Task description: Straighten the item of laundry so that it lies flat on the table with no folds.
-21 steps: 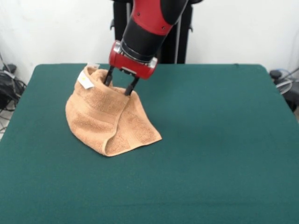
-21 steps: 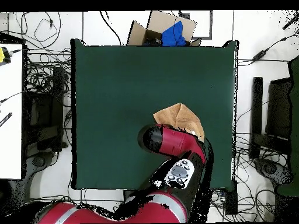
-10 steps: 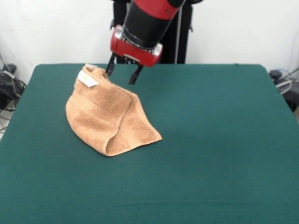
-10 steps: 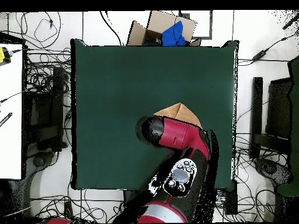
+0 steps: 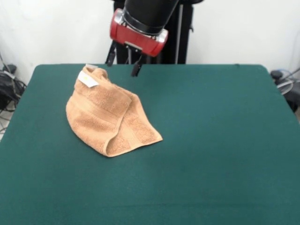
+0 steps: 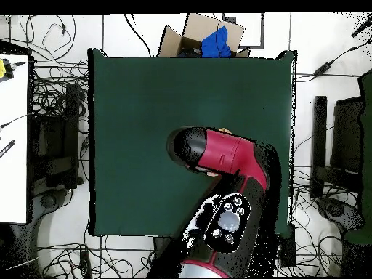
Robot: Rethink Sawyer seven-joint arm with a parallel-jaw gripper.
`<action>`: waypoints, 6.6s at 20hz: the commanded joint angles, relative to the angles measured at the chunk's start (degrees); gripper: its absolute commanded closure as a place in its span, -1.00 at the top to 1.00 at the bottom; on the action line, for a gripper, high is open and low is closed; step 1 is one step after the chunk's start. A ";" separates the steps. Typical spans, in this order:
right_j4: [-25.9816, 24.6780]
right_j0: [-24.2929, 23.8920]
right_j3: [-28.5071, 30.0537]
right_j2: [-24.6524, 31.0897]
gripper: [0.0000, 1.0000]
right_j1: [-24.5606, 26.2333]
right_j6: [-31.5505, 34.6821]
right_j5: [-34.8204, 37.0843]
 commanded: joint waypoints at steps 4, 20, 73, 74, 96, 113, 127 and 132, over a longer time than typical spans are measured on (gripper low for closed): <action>-6.85 -6.90 4.14 14.20 1.00 2.79 -8.35 -4.45; -22.69 -18.10 7.46 31.15 1.00 2.02 -22.13 -2.69; -36.16 -27.85 11.47 36.63 1.00 -7.10 -19.12 4.91; -36.56 -28.12 11.26 36.75 1.00 -7.38 -19.65 5.22; -44.72 -30.75 11.95 39.21 1.00 -3.36 -16.74 -2.04; -46.10 -30.38 11.89 37.39 1.00 0.23 -12.23 -10.28; -37.35 -34.98 16.39 41.91 1.00 -10.01 -19.99 1.60; -35.22 -36.21 17.14 43.32 1.00 -13.08 -22.17 5.79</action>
